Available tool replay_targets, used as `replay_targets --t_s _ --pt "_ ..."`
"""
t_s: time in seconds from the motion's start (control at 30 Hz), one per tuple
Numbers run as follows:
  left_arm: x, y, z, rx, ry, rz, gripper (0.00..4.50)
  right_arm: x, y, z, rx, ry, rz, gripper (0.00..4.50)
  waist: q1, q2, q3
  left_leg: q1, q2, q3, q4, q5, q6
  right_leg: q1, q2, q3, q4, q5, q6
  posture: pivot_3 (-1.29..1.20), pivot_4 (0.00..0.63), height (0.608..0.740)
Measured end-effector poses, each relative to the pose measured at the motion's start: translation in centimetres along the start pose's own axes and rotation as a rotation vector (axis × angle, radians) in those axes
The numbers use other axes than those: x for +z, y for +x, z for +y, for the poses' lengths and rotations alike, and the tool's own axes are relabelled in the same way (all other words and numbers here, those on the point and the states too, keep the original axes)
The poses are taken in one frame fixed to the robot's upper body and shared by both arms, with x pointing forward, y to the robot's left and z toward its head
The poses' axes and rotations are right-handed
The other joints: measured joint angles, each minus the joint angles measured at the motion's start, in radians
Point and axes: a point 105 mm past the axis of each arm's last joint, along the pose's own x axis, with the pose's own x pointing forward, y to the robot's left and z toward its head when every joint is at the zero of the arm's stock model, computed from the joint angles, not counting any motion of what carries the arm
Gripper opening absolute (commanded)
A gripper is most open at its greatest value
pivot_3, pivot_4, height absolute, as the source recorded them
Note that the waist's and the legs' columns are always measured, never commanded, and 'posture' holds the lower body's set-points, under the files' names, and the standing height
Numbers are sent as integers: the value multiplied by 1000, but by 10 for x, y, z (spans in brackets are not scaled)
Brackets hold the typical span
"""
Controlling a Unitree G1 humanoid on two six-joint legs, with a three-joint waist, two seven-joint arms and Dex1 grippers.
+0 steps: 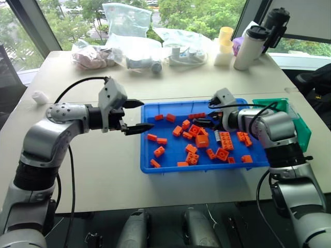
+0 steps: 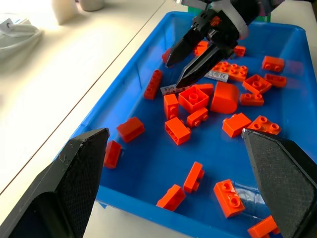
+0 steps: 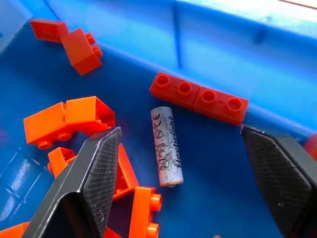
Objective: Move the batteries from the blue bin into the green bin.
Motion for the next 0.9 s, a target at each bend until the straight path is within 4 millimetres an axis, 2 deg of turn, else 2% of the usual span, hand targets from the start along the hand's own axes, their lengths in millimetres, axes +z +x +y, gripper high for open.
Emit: replay_targets --t_s 0.03,0.13,0.33,0.53,0.67,0.73,0.8,0.9 --pt "0 0 0 1 0 0 4500 -4 3 1 2 -1 18 3915 0 0 0 0 0 0 0 0 0 0 0 0 0 0 0 0 150 740" --pt "0 1 0 3 -1 -5 4500 -7 8 -2 -15 -28 35 3031 1 0 0 0 0 1 0 0 0 0 0 0 0 0 0 0 150 740" --pt "1 3 -1 4 -9 -20 4500 -8 15 -4 -46 -96 42 40 0 -1 0 0 0 1 0 0 0 0 0 0 1 0 0 0 150 740" --pt "1 3 0 6 -9 -20 4500 -9 13 0 -39 -110 38 37 0 -1 0 1 0 1 0 0 0 0 0 0 2 0 0 0 150 740" --pt "1 2 -1 -6 -6 -14 4500 -3 -1 -1 -55 -85 11 37 3 -1 0 0 0 1 0 0 -1 -1 -1 0 3 0 0 0 150 740" --pt "1 3 -2 -11 -8 -18 4500 9 -16 -5 -78 -69 -41 37 5 -1 0 0 0 1 0 0 -1 -1 -1 0 3 0 0 0 150 740" --pt "7 9 -6 -34 -22 -65 4500 27 -43 -17 -124 -16 -134 37 10 0 0 0 -1 1 0 0 -1 -1 -2 0 3 0 0 0 150 740" --pt "19 22 -15 -93 -45 -150 4500 55 -93 -41 -241 53 -313 37 12 -1 0 -1 -1 0 1 0 0 -1 -2 0 2 0 0 0 150 740"
